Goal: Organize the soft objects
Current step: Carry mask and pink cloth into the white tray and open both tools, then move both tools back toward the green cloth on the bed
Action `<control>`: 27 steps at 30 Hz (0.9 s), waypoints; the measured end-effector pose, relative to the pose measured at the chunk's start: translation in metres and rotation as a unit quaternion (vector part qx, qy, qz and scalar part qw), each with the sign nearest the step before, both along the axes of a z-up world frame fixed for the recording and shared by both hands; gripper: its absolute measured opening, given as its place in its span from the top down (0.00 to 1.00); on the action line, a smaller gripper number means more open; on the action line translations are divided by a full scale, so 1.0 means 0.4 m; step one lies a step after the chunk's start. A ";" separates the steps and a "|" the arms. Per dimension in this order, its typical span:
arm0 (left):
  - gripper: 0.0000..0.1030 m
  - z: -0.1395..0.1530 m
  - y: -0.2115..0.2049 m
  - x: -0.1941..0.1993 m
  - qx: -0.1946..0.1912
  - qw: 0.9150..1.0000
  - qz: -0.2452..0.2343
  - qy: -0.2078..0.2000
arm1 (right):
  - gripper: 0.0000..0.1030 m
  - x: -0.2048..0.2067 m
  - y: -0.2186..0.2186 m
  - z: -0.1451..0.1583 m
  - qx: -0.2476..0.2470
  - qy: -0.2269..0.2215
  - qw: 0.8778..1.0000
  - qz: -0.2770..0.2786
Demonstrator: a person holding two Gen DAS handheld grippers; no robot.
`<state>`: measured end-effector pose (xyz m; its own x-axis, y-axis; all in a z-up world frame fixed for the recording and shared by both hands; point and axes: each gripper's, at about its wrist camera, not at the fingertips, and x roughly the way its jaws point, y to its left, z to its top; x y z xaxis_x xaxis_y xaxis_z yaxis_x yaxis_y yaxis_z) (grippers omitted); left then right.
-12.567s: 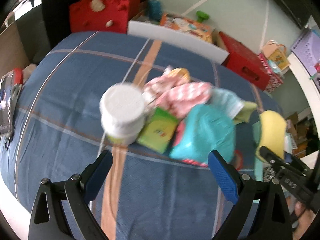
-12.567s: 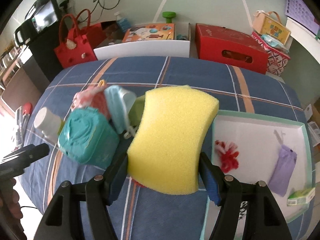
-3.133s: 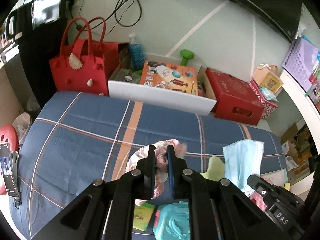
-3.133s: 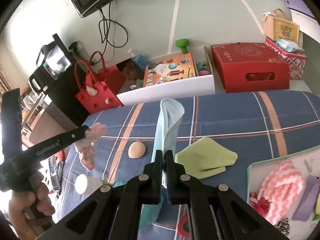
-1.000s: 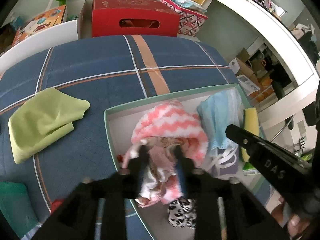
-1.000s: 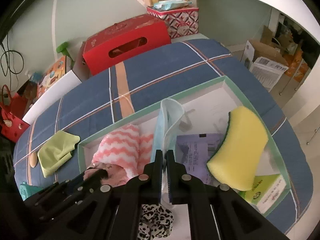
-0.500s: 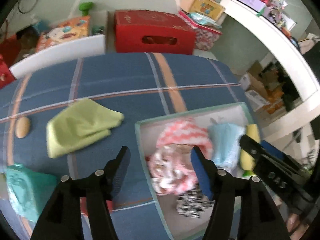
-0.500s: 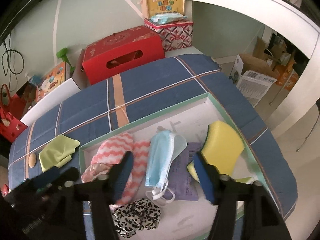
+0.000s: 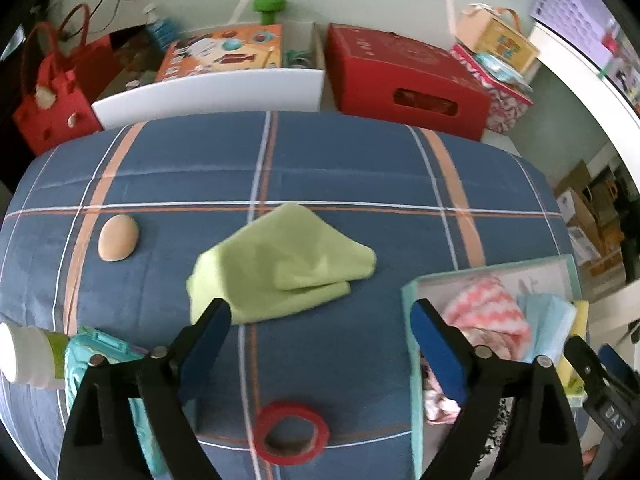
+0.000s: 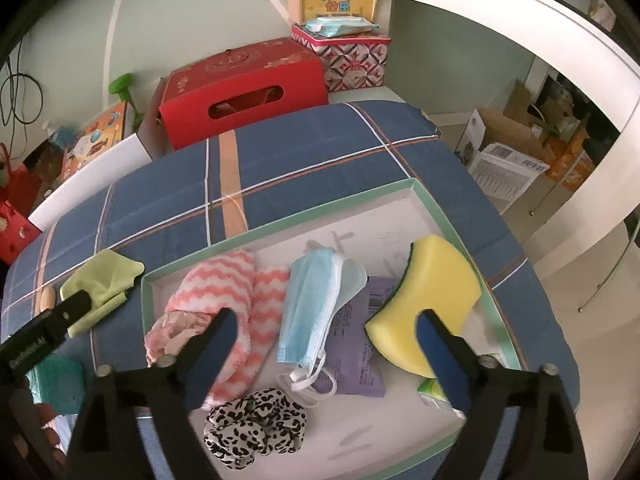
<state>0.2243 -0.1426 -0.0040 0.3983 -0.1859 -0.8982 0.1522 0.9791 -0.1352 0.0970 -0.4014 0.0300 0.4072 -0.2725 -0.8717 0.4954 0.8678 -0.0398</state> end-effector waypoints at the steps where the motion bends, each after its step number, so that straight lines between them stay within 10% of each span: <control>1: 0.10 -0.001 0.004 0.000 -0.002 1.000 0.003 0.002 | 0.00 0.000 0.001 0.002 0.000 -0.001 1.000 -0.001; 27: 0.09 0.092 0.482 0.037 0.011 0.982 0.175 -0.068 | 0.00 0.141 0.337 0.031 0.084 -0.086 0.980 0.156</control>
